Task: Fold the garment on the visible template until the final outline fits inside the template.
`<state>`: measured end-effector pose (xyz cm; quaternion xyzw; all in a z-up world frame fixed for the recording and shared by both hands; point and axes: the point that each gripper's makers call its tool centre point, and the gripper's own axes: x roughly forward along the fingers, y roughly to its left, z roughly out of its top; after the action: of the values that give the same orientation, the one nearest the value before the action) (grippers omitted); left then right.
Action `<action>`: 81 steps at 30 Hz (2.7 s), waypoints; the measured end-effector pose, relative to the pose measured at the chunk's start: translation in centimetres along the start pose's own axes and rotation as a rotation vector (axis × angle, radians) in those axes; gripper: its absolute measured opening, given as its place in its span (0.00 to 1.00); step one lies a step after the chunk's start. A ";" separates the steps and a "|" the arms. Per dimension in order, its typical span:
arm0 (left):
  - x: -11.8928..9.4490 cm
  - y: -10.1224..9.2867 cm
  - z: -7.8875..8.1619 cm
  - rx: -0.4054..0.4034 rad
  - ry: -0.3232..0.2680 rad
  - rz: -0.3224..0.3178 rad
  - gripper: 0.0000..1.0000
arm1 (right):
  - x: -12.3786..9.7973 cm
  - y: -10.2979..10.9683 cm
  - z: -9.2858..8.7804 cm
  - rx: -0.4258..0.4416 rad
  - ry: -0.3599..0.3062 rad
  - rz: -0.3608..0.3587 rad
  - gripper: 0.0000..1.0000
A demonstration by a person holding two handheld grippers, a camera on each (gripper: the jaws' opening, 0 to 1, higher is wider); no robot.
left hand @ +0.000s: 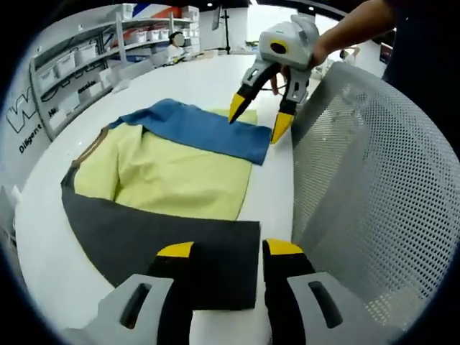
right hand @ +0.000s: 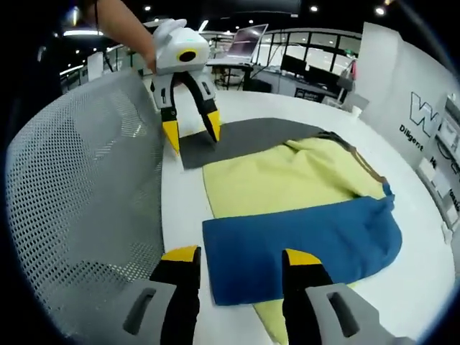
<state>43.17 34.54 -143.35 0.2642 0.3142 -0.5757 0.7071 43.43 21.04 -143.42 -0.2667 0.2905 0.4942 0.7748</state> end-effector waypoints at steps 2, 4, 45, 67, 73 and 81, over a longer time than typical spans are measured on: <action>0.4 -0.3 0.3 0.003 -0.001 -0.012 0.33 | 0.0 0.1 0.1 0.001 -0.002 0.005 0.40; 0.8 -0.5 0.5 0.006 0.005 -0.015 0.31 | 0.0 0.1 0.2 0.003 -0.006 0.004 0.40; -6.6 11.5 4.0 -0.348 -0.086 0.238 0.03 | 1.0 1.3 -0.6 0.039 -0.001 0.060 0.38; -17.1 22.2 3.6 -0.388 -0.131 0.525 0.03 | 1.0 1.3 -0.6 0.046 -0.002 0.058 0.37; -19.0 24.2 3.0 -0.369 -0.109 0.591 0.03 | 1.1 1.3 -0.7 0.048 -0.002 0.061 0.37; -22.7 27.2 2.5 -0.378 -0.090 0.722 0.03 | 1.1 1.2 -0.4 0.048 -0.005 0.045 0.38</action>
<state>67.02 52.82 -124.36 0.1972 0.2703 -0.2336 0.9130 42.64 21.88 -144.68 -0.2402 0.3061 0.5051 0.7704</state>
